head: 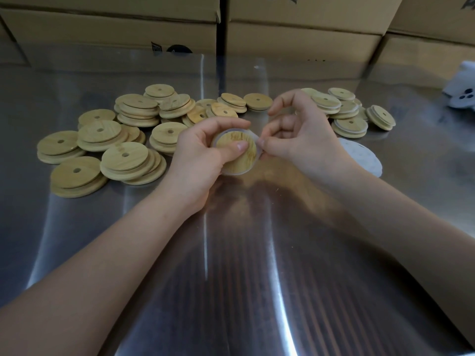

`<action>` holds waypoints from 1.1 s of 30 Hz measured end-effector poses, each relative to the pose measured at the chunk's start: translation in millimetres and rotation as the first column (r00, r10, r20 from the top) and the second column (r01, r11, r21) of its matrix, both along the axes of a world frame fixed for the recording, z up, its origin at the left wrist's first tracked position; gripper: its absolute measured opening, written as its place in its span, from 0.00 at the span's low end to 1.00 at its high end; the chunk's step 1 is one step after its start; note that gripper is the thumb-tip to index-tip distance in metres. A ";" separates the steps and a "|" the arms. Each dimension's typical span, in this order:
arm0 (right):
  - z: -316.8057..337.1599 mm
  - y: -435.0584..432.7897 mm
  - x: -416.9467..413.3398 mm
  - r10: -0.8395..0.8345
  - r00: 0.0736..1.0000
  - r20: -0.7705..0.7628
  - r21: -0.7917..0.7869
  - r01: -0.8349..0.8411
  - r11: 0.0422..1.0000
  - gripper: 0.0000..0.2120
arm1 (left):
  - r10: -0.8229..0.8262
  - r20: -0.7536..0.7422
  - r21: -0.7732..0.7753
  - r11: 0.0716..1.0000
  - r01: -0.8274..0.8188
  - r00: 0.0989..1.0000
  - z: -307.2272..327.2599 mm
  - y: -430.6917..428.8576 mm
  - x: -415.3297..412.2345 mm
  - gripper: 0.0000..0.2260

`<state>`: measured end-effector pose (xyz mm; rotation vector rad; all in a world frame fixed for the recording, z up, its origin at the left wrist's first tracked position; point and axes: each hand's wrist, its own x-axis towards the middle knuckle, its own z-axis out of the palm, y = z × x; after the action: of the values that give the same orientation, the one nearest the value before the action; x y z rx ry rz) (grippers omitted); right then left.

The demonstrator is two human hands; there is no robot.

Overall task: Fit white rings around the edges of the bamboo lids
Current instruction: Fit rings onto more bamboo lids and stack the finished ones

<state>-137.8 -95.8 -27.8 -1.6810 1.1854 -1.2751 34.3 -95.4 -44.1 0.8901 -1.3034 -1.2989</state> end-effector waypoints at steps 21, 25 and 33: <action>6.4 2.1 -4.5 0.100 0.986 0.137 0.064 -0.109 0.992 0.18 | -0.032 -0.017 -0.035 0.999 0.031 0.999 -1.2 -0.1 1.4 0.12; 5.8 1.4 -4.6 0.111 0.986 0.122 0.077 -0.121 0.990 0.18 | -0.027 -0.009 -0.054 0.998 0.027 1.000 -1.0 0.0 3.0 0.12; 0.5 5.3 2.5 -0.020 1.000 0.005 -0.052 0.021 0.998 0.16 | -0.051 -0.028 -0.012 0.999 0.050 0.998 -2.3 -2.1 5.6 0.11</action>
<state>-135.3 -90.5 -27.3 -1.7067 1.1787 -1.3322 39.9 -97.6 -46.4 0.8335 -1.3175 -1.3377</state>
